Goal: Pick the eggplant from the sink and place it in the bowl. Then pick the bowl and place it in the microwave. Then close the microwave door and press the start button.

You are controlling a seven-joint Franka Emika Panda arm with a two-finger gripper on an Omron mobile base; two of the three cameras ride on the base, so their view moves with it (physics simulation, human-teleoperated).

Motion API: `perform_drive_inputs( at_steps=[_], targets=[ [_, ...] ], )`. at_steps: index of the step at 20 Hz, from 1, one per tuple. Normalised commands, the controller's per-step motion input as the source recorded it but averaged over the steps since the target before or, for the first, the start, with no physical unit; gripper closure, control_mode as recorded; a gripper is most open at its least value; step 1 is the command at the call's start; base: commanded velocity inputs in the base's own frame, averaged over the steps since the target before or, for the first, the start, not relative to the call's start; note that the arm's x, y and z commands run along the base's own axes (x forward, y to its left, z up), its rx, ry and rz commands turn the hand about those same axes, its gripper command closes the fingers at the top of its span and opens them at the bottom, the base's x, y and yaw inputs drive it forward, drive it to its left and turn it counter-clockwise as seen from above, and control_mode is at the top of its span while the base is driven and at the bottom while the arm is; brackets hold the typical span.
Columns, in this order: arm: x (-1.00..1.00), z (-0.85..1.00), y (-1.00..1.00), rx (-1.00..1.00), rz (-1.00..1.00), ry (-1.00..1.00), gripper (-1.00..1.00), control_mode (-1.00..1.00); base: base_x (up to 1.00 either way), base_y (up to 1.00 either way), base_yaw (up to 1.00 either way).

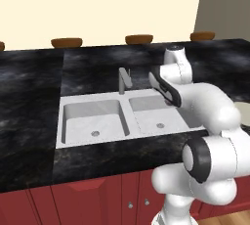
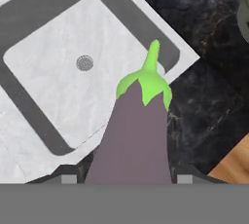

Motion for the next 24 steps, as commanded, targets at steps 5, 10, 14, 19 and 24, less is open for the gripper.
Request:
perform_drive_inputs(
  at_steps=[5, 10, 14, 19, 24],
  targets=[
    [-0.04, 0.0, -1.0, 0.0, -0.14, 0.05, 1.0, -1.0, 0.0, 0.0, 0.0],
    [0.0, 0.0, -1.0, 0.0, -0.16, 0.05, 1.0, -1.0, 0.0, 0.0, 0.0],
    [0.0, 0.01, -1.0, 0.0, -0.16, 0.01, 1.0, -1.0, 0.0, 0.0, 0.0],
    [0.04, 0.0, -1.0, 0.0, -0.06, 0.0, 1.0, -1.0, 0.0, 0.0, 0.0],
    [0.03, -0.2, -1.0, 0.0, -0.05, 0.08, 1.0, -1.0, 0.0, 0.0, 0.0]
  ],
)
